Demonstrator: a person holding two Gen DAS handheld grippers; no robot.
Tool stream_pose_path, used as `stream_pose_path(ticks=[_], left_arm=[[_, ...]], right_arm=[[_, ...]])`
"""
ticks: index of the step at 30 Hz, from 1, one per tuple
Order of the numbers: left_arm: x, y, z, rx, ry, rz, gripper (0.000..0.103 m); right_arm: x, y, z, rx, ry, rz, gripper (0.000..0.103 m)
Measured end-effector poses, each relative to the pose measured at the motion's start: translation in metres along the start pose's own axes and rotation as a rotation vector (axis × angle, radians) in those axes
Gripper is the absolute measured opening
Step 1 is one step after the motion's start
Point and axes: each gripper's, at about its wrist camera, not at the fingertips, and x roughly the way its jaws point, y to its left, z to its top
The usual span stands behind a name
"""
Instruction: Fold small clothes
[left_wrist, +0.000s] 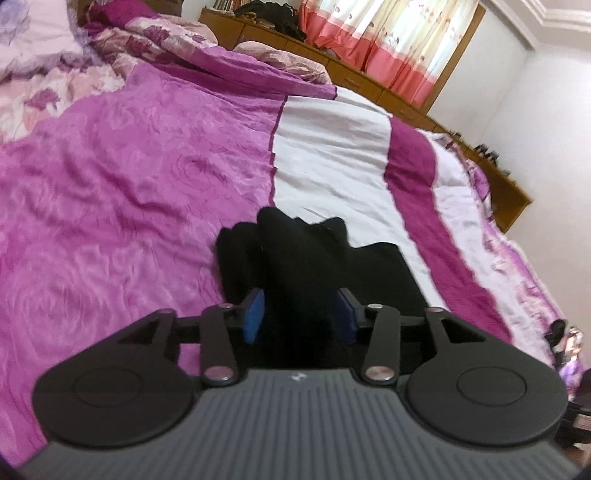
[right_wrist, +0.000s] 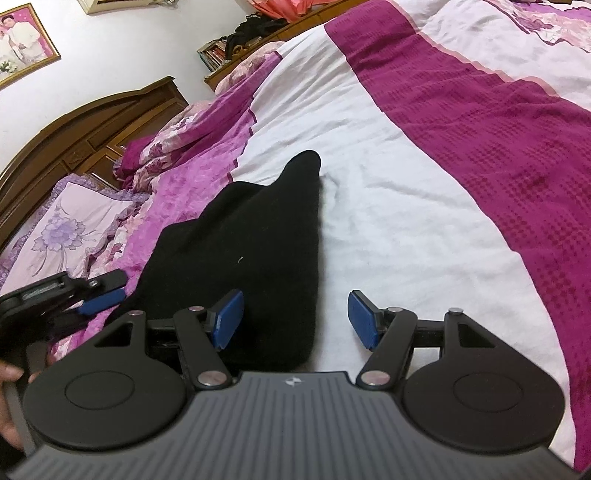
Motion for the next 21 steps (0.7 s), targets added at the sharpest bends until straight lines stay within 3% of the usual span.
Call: stream_pose_path(ticks=[5,10,16,21], left_arm=[[-0.003,-0.003,-0.015,-0.017,0.027,-0.037,0.050],[0.009,-0.004,-0.026,-0.009,0.056,-0.029,0.051],[0.011,-0.010,-0.033,0.073,-0.001,0.065,0.051],[0.019,-0.005,-0.033,0.053,0.006,0.049,0.051]], right_arm=[[0.002,0.002,-0.001,-0.013,0.011,-0.007,0.070],[0.003,0.006,-0.003,-0.029,0.020,-0.011,0.070],[0.004,0.007,-0.004,-0.040,0.025,-0.014,0.070],[0.005,0.005,-0.005,-0.033,0.031,-0.015,0.070]])
